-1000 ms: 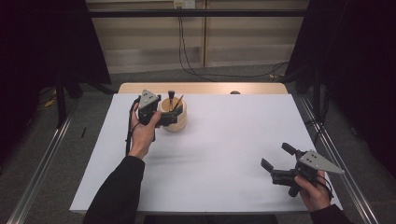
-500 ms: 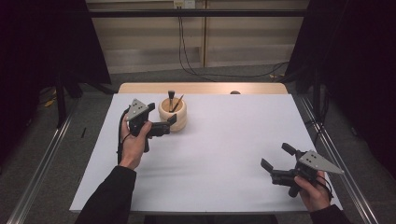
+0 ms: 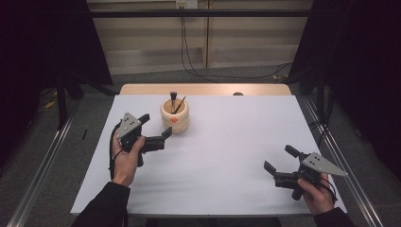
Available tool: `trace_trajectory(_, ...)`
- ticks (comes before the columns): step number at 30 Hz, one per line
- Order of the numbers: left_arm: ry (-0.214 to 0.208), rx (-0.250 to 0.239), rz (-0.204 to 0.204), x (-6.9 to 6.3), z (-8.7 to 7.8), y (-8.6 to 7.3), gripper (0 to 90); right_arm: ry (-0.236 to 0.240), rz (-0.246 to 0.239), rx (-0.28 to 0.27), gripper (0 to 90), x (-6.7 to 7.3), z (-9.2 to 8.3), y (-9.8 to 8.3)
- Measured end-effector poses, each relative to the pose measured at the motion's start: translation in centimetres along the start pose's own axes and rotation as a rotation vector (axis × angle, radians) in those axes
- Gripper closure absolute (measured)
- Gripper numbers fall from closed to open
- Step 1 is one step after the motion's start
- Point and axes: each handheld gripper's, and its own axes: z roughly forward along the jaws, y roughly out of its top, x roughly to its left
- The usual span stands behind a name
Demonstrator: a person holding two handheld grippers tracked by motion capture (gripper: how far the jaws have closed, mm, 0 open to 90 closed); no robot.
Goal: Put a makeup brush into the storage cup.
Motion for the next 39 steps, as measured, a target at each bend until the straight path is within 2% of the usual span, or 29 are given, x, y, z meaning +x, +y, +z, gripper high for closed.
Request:
trace_trajectory(7,-0.024,0.025,0.025,-1.0,-1.3,-1.4,1.8,0.001,-0.004,0.003,0.0,0.0,-0.1,0.0)
trace_trajectory(11,-0.019,0.025,-0.006,-1.2,-2.1,-1.9,1.9,-0.003,0.000,0.002,0.0,0.0,-0.1,0.0)
trace_trajectory(13,-0.010,0.031,0.001,-1.4,-2.6,-2.2,1.9,-0.003,-0.001,0.003,0.0,0.0,-0.1,0.0)
trace_trajectory(16,-0.026,0.027,0.022,-2.1,-3.4,-2.7,0.9,-0.009,0.004,0.001,0.0,0.0,-0.1,0.0)
trace_trajectory(24,-0.021,0.036,0.002,-2.8,-5.5,-3.7,0.9,-0.003,0.001,0.004,0.0,0.0,-0.1,0.0)
trace_trajectory(28,-0.023,0.041,-0.003,-2.9,-6.1,-4.3,1.0,-0.004,0.000,0.005,0.0,0.0,-0.1,0.0)
trace_trajectory(32,0.014,0.040,-0.006,-2.8,-7.1,-5.1,0.9,-0.005,-0.006,0.001,0.0,0.0,-0.1,0.0)
trace_trajectory(35,0.010,0.057,-0.006,-2.9,-7.8,-5.7,0.9,-0.005,-0.005,0.007,0.0,-0.1,-0.2,0.0)
trace_trajectory(39,0.014,0.048,-0.020,-2.7,-8.3,-6.0,0.8,-0.008,-0.008,0.005,0.0,-0.1,-0.2,0.0)
